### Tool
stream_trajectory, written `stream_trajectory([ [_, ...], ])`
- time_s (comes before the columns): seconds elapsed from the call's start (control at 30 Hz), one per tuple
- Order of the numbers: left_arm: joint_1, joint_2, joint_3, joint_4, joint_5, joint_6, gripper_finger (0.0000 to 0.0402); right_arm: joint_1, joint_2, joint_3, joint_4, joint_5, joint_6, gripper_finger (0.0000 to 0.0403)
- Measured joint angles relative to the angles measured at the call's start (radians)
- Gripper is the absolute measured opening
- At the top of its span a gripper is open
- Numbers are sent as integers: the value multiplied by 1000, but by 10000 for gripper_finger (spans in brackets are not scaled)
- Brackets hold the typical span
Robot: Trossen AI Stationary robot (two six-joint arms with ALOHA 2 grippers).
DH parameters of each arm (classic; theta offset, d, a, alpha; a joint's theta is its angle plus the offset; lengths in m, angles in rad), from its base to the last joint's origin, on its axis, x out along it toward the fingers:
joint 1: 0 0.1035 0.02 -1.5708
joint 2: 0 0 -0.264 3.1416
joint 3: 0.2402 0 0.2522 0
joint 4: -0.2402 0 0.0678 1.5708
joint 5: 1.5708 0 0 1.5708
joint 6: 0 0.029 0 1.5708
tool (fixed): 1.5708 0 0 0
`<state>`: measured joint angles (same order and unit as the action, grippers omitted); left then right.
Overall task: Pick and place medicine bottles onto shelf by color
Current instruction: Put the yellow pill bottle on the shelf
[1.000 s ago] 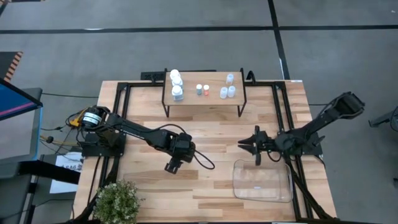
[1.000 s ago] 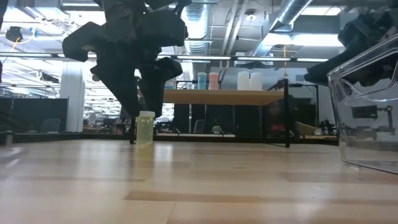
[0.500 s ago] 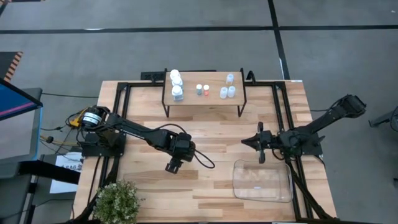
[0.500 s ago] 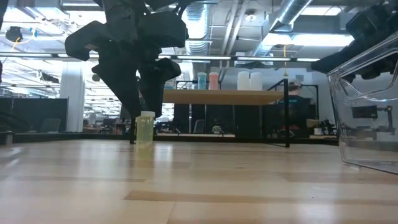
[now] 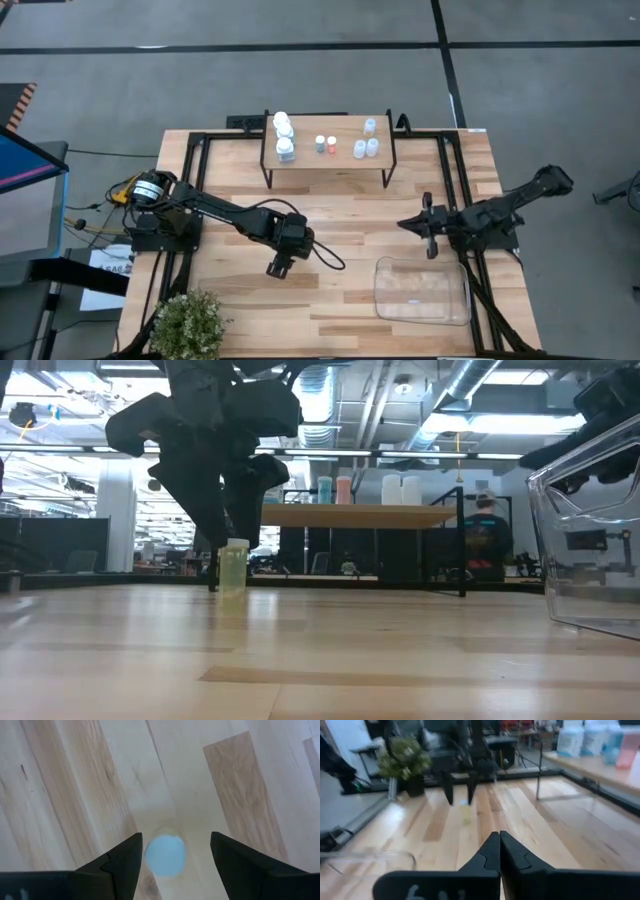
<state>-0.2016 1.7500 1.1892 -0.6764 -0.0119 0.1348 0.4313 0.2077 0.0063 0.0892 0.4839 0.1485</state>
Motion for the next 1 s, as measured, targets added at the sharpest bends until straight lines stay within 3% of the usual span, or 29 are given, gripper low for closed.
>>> stream_trajectory([
  [0.27,0,0,0,-13,-28,1,222,0,-142,18,-74,-67,-106,7],
  [0.8,5,3,0,-24,-49,115,220,0,-142,19,-79,-67,-97,33],
  [1.0,5,3,1,-22,-40,132,174,0,-142,19,-80,-67,-96,31],
])
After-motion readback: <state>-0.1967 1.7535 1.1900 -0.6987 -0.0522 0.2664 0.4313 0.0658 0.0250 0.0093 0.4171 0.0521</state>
